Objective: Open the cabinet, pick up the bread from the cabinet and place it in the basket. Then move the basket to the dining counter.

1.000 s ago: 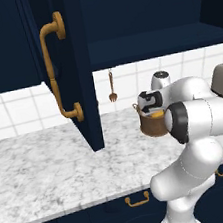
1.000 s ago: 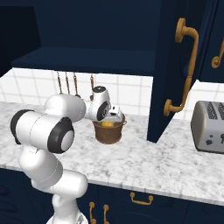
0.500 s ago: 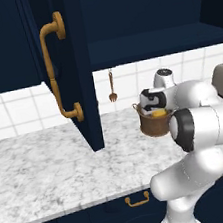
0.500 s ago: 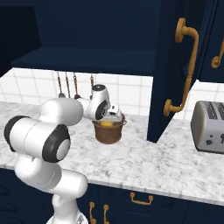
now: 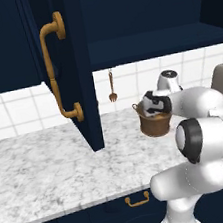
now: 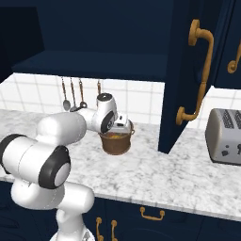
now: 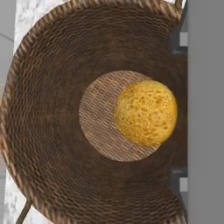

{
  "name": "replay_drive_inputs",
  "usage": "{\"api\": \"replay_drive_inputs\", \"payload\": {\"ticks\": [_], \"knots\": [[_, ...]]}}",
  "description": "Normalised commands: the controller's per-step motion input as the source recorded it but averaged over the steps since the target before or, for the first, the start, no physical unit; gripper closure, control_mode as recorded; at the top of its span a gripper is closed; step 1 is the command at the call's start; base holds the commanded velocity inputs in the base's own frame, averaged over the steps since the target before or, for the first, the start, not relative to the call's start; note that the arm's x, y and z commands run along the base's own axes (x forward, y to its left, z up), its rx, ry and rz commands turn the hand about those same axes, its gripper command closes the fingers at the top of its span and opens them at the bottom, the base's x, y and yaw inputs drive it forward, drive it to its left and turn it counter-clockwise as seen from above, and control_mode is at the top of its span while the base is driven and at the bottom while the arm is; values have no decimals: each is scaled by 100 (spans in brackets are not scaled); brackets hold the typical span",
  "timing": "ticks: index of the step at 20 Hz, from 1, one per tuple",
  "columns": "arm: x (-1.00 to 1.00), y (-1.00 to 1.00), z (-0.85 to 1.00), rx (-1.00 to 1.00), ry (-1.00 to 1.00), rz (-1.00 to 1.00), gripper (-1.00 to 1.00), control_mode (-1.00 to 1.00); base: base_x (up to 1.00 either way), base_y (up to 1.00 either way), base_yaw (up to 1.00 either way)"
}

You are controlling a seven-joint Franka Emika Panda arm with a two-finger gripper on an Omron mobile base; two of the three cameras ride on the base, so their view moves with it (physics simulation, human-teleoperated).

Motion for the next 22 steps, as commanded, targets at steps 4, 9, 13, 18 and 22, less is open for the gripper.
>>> {"api": "replay_drive_inputs", "payload": {"ticks": [4,9,13,18,22], "knots": [[-24,5,80,0,-1,0,-100,-100,0,0,0],[-15,60,33,-7,0,10,-100,-100,0,0,0],[0,63,-1,-22,2,18,-100,-100,0,0,0],[19,7,-38,-21,5,12,-100,-100,0,0,0],[21,0,-44,-14,5,8,-100,-100,0,0,0]]}}
